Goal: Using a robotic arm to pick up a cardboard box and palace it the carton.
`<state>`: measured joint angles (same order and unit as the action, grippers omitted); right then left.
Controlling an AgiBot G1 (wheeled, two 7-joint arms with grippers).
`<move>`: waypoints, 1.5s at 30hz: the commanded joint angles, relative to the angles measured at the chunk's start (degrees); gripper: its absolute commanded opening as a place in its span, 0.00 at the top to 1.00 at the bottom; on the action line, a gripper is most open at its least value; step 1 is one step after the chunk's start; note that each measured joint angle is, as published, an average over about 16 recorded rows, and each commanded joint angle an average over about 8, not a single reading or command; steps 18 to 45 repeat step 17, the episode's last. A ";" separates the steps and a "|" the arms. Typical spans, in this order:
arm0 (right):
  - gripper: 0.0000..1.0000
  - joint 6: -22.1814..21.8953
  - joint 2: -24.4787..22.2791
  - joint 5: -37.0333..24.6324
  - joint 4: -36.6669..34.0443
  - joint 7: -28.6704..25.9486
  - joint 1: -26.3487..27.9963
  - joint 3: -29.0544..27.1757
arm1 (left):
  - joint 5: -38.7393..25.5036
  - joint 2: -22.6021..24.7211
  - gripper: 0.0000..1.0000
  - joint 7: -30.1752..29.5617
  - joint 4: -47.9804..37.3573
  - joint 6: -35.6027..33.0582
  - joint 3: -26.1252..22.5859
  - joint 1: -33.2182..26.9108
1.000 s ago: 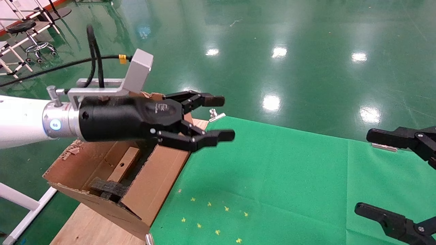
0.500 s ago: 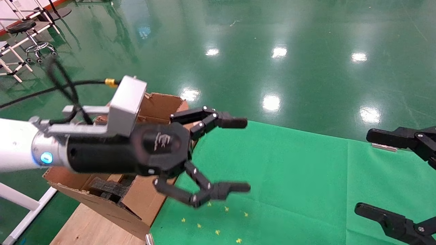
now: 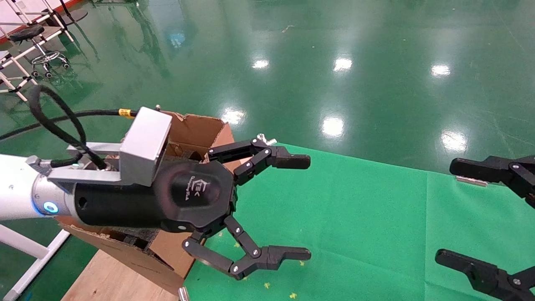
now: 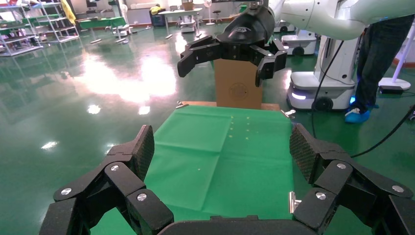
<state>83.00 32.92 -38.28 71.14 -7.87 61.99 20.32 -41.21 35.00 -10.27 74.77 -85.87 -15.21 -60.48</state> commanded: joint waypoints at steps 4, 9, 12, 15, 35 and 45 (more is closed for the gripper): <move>0.00 0.00 0.00 0.00 0.00 0.00 0.00 0.00 | -0.20 0.00 0.00 -0.19 -0.47 0.06 -0.30 -0.41; 0.00 0.00 0.00 0.00 0.00 0.00 0.00 0.00 | -0.35 0.01 0.00 -0.30 -0.74 0.10 -0.49 -0.65; 0.00 0.00 0.00 0.00 0.00 0.00 0.00 0.00 | -0.42 0.01 0.00 -0.36 -0.85 0.12 -0.57 -0.75; 0.00 0.00 0.00 0.00 0.00 0.00 0.00 0.00 | -0.47 0.01 0.00 -0.39 -0.94 0.13 -0.62 -0.82; 0.00 0.00 0.00 0.00 0.00 0.00 0.00 0.00 | -0.48 0.01 0.00 -0.40 -0.96 0.14 -0.64 -0.84; 0.00 0.00 0.00 0.00 0.00 0.00 0.00 0.00 | -0.48 0.01 0.00 -0.40 -0.96 0.14 -0.64 -0.84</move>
